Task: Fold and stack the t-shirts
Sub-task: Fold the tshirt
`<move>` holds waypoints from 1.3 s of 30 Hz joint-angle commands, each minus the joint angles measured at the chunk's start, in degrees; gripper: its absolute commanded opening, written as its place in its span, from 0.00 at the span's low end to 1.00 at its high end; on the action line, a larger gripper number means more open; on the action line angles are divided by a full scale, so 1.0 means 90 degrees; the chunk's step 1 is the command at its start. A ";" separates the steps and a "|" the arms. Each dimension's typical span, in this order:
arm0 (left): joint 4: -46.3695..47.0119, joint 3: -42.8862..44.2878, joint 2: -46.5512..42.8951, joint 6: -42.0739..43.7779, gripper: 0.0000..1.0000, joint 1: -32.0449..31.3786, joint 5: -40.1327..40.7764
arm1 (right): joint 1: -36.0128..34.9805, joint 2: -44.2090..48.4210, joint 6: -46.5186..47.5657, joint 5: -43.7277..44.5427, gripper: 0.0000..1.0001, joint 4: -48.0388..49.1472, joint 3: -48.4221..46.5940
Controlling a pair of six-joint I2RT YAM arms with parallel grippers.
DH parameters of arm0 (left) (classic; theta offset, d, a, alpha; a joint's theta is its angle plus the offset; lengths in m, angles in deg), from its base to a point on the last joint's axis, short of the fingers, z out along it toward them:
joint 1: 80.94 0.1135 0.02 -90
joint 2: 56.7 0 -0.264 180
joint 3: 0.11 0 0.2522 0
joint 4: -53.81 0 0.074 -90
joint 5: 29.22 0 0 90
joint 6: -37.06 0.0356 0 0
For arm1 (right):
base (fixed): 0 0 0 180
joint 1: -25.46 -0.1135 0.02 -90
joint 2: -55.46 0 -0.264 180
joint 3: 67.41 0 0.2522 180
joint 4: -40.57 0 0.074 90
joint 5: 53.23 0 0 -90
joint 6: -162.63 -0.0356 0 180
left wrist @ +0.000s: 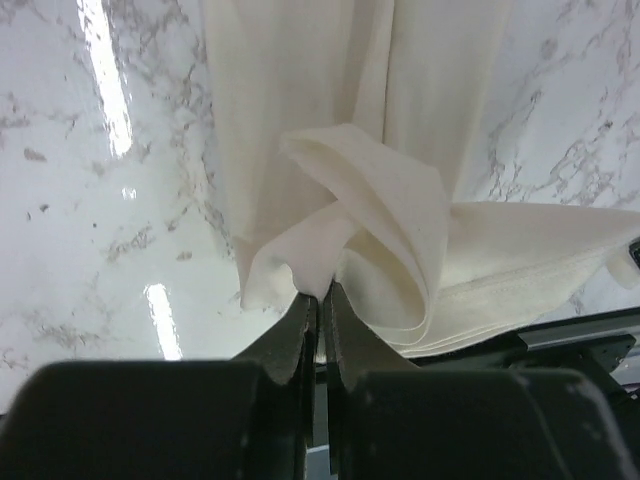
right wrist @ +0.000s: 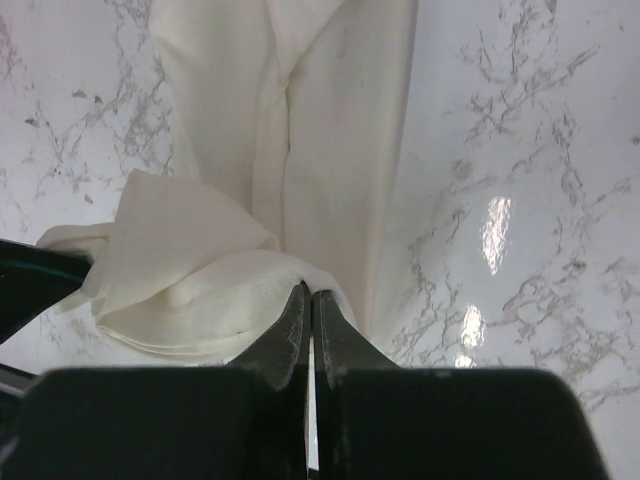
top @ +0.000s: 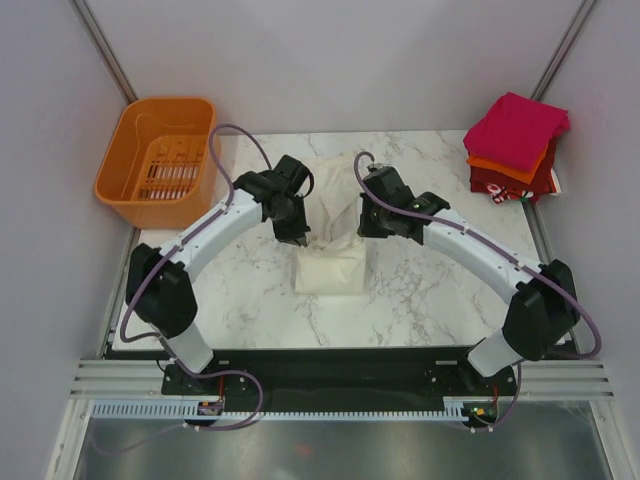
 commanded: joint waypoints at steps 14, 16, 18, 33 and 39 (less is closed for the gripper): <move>-0.0119 0.2154 0.2255 0.1278 0.03 0.0938 -0.0427 | 0.0955 -0.2535 0.0876 -0.0673 0.00 0.0173 -0.2414; -0.0158 0.2418 0.2442 0.1308 0.03 0.0997 -0.0417 | 0.0985 -0.2771 0.0925 -0.0693 0.00 0.0095 -0.2716; -0.0168 0.2671 0.2744 0.1386 0.04 0.1055 -0.0407 | 0.1034 -0.3103 0.0945 -0.0684 0.00 -0.0012 -0.2999; -0.0627 0.4491 0.3547 0.1308 0.83 0.1690 -0.0388 | 0.1678 -0.3965 0.1286 -0.0332 0.73 -0.0794 -0.4975; -0.0617 0.3904 0.2531 0.1337 0.81 0.1681 0.0863 | 0.1659 -0.2676 0.1268 -0.1229 0.72 -0.0044 -0.3104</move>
